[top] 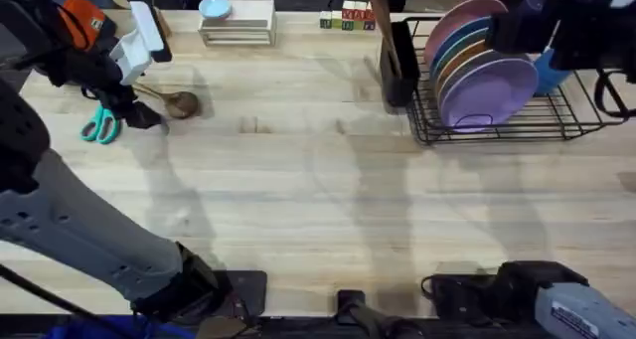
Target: Pick up the spoon on the table one by one and put them onto the rack
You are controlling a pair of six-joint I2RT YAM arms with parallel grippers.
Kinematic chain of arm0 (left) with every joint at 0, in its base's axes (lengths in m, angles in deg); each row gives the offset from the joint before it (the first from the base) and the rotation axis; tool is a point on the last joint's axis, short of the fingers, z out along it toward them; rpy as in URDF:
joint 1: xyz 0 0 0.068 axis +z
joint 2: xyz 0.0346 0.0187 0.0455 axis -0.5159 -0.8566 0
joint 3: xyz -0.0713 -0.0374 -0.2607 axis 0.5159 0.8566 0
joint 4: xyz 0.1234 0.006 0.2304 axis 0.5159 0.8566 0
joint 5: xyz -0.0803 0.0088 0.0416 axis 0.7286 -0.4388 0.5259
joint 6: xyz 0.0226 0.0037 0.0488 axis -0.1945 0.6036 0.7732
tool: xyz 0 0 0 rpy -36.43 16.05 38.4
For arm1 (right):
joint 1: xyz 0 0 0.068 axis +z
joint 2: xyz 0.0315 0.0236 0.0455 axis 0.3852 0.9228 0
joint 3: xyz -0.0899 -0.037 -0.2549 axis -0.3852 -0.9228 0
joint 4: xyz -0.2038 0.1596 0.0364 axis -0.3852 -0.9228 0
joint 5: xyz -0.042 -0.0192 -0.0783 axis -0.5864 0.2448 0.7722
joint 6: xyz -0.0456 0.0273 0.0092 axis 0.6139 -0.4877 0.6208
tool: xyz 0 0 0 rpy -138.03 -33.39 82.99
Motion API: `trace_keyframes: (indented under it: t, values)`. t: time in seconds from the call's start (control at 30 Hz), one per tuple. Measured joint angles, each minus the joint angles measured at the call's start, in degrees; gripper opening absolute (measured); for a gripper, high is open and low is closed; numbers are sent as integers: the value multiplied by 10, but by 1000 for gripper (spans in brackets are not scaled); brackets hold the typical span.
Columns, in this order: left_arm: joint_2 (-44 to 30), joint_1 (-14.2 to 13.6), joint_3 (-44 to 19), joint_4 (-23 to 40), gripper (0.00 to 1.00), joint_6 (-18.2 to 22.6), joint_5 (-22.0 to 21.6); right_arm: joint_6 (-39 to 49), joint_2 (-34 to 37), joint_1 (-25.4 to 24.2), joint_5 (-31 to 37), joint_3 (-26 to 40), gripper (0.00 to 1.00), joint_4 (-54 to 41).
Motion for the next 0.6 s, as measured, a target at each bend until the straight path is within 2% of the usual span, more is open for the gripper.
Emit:
trace_keyframes:
  t: [0.2, 0.6]
  values:
    - [-6, -5, -1, -29, 991, -40, 3, 0, 1, 0, 0, 0, 993, 0]
    - [-27, -16, -55, -16, 990, -105, 5, 0, 19, 1, -2, 0, 993, 0]
